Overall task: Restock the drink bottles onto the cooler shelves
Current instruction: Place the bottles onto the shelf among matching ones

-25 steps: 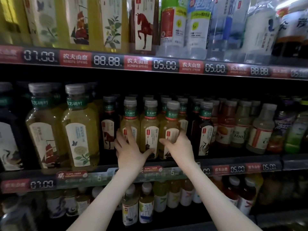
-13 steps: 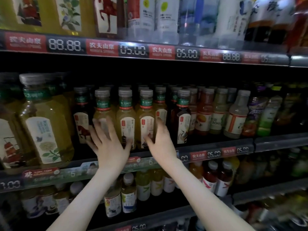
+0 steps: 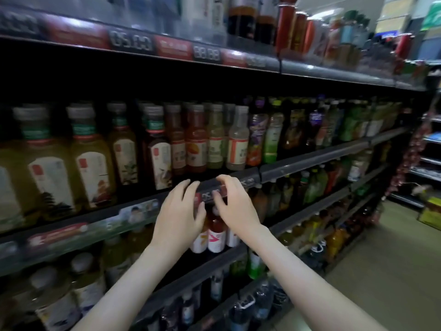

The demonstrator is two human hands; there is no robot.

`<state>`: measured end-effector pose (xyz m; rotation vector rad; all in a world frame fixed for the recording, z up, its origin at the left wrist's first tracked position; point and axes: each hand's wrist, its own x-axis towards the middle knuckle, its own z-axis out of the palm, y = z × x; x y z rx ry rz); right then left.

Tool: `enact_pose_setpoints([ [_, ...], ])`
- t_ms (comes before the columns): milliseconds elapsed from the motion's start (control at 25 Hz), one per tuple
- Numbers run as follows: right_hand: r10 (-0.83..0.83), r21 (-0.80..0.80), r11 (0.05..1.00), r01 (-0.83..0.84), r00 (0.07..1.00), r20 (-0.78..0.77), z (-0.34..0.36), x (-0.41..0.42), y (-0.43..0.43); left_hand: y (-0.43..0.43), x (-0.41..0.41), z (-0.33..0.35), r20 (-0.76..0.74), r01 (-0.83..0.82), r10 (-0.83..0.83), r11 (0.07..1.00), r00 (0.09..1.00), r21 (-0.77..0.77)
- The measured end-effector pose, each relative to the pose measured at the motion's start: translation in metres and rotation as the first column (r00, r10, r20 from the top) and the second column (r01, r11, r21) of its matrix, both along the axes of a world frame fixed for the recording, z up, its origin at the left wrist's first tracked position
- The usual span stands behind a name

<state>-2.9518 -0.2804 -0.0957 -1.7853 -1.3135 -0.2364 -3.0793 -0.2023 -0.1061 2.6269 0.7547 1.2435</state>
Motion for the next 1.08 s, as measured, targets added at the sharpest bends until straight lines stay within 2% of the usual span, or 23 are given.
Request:
enact_pose_setpoints([
  [200,-0.105,0.006,0.994,0.105,0.994,-0.022,0.005,0.084,-0.08,-0.061,0.078,0.001,-0.038,0.106,-0.108,0.993,0.993,-0.041],
  [360,-0.137,0.001,0.991,0.137,0.99,-0.012,0.009,0.177,-0.153,-0.119,0.165,-0.004,-0.038,0.13,-0.132,0.99,0.991,-0.058],
  [640,-0.055,-0.099,0.994,0.047,0.995,-0.079,0.016,0.363,-0.272,-0.229,0.357,-0.002,-0.093,0.072,-0.088,0.984,0.992,-0.163],
  [920,-0.013,-0.109,0.994,-0.009,0.98,-0.201,0.029,0.482,-0.278,-0.219,0.462,0.02,-0.144,-0.009,-0.002,0.997,0.99,-0.073],
  [1080,0.019,-0.134,0.99,-0.046,0.98,-0.198,0.036,0.545,-0.255,-0.187,0.518,0.027,-0.14,-0.11,0.1,0.992,0.985,-0.066],
])
